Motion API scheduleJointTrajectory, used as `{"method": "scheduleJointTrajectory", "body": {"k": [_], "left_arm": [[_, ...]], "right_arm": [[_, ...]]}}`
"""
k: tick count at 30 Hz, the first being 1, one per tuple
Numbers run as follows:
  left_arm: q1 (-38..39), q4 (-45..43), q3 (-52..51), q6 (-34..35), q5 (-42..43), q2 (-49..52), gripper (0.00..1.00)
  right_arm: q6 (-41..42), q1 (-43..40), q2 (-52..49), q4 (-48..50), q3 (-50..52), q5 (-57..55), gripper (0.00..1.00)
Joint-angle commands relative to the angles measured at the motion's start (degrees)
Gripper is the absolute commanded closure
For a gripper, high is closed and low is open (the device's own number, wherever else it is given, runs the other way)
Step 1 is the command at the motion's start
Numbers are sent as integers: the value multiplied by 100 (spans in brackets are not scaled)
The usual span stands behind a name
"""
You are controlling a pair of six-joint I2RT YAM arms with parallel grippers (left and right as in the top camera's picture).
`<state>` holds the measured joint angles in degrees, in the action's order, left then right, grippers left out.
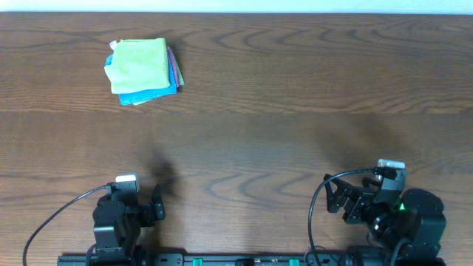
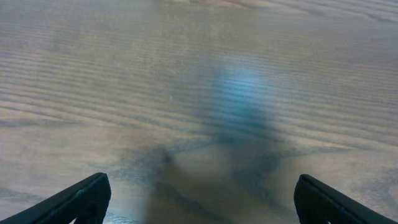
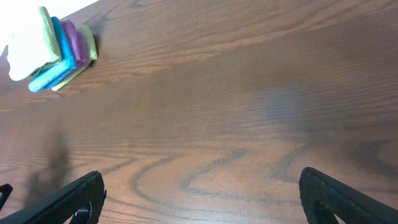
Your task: Fold the cloth
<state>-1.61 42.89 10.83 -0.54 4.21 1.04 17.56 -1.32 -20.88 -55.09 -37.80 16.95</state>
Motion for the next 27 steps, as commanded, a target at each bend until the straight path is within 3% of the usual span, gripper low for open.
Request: {"method": "scheduleJointTrajectory", "body": {"k": [1, 27], "left_arm": [[31, 39, -133, -144, -166, -83, 4], [31, 35, -133, -142, -271, -79, 5]], "right_arm": [[66, -57, 37, -2, 13, 22, 1], [66, -57, 35, 0, 13, 22, 1]]}}
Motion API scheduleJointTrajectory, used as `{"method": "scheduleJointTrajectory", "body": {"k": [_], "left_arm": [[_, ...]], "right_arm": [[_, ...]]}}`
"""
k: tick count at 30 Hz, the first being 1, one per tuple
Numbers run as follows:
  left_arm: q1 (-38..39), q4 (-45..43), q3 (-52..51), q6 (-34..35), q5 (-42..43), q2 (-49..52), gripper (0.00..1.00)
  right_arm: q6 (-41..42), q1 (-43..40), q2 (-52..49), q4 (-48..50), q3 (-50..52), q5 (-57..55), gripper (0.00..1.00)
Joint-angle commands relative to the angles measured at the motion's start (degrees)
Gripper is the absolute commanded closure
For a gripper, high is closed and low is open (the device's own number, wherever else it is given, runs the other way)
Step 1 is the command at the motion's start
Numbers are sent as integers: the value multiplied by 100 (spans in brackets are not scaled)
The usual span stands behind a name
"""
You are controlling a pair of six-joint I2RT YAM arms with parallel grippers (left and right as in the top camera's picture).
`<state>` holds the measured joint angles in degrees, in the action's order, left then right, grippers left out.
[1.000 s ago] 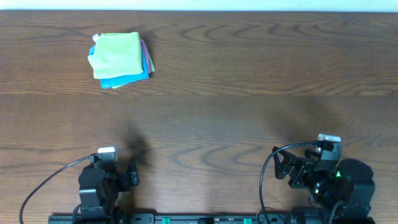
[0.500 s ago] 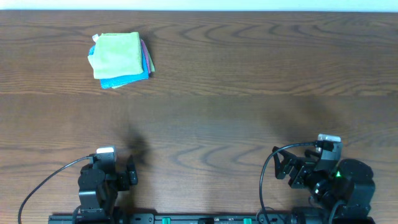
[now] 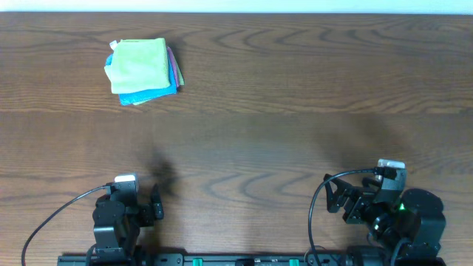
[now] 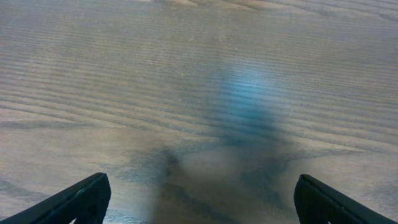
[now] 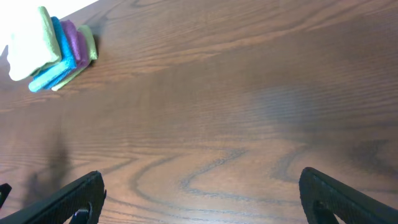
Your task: Fold the cloth
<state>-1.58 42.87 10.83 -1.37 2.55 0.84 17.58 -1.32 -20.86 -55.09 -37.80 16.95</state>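
Observation:
A stack of folded cloths, light green on top with blue and purple layers under it, lies at the far left of the wooden table. The right wrist view shows the same stack at its upper left. My left gripper is open low at the near left edge, only bare wood between its fingers. My right gripper is open at the near right edge, also empty. Both are far from the cloths.
The wooden table stretches bare between the arms and the stack. Black cables loop by both arm bases along the near edge. The table's far edge meets a white wall.
The left arm has drawn back very slightly at the near edge. The cloth stack and the right arm have not moved.

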Motion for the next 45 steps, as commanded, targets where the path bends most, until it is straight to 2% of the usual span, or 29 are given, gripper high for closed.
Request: {"method": "scheduleJointTrajectory", "body": {"k": [1, 3, 6, 12, 16, 21, 28, 36, 45], "left_arm": [[28, 37, -133, -59, -107, -59, 4], [28, 37, -133, -59, -105, -59, 5], [28, 37, -133, -59, -105, -59, 5], [28, 37, -133, -59, -105, -59, 5], [28, 37, -133, -59, -107, -59, 5], [28, 37, -133, -59, -105, -59, 5], [28, 37, -133, -59, -105, -59, 5], [28, 37, -133, -59, -107, -59, 5], [28, 37, -133, -59, -107, -59, 5]], "right_arm": [[63, -57, 35, -2, 13, 22, 1], [127, -52, 42, 72, 13, 2, 1], [57, -52, 42, 238, 109, -640, 1], [-1180, -52, 221, 1167, 988, -756, 1], [-1558, -52, 721, 1711, 1720, -758, 1], [-1558, -52, 1475, 1711, 2358, -780, 1], [-1596, -52, 1908, 1718, 2876, -868, 1], [-1620, -48, 2068, 1283, 2852, -1073, 1], [-1615, -9, 2057, 1300, 2850, -1073, 1]]}}
